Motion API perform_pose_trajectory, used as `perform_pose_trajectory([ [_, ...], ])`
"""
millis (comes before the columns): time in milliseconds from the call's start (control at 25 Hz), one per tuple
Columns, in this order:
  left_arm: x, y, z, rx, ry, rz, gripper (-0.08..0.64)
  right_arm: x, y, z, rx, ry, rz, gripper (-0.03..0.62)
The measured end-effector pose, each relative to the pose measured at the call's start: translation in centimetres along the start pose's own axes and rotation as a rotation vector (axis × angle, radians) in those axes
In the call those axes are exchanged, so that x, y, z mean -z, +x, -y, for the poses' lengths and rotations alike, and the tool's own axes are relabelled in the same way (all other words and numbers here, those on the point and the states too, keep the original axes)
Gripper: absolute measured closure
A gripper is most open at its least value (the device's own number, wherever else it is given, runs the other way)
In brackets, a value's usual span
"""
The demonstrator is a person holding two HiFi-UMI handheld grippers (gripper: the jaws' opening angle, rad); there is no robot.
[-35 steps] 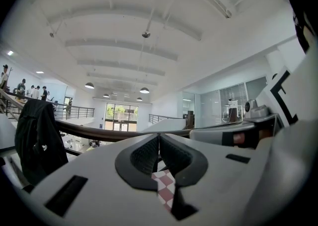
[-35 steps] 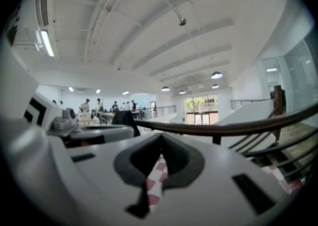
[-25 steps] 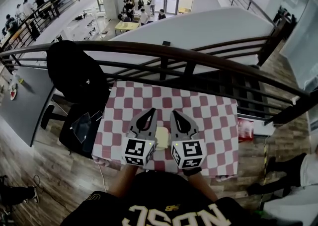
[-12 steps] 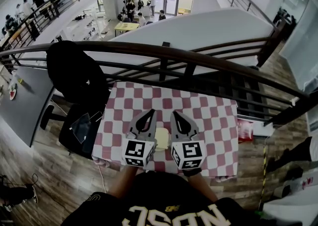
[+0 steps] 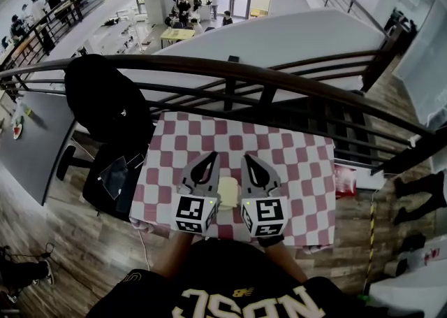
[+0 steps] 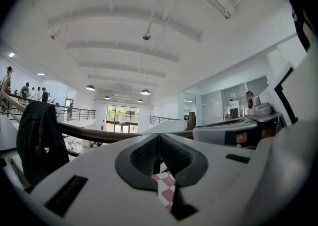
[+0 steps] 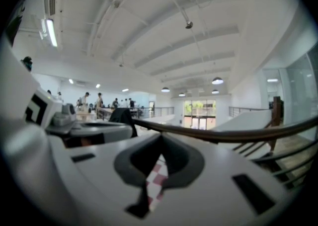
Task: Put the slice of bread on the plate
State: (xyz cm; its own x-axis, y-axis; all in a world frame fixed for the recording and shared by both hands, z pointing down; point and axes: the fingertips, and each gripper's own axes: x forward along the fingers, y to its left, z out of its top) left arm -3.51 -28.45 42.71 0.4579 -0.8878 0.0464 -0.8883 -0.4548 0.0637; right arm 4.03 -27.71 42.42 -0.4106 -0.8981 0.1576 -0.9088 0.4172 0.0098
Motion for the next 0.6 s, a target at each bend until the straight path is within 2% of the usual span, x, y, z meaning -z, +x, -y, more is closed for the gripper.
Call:
perform_pose_trajectory([
  [120,-0.47,0.15,0.0,0.0,0.013,0.023,0.532,0.01,0.04,0.06,0.002,-0.001,0.0,0.578],
  [600,0.18,0.6,0.17,0.005,0.014,0.008,0.532,0.46,0.21,0.69,0.014,0.004,-0.009,0.578],
])
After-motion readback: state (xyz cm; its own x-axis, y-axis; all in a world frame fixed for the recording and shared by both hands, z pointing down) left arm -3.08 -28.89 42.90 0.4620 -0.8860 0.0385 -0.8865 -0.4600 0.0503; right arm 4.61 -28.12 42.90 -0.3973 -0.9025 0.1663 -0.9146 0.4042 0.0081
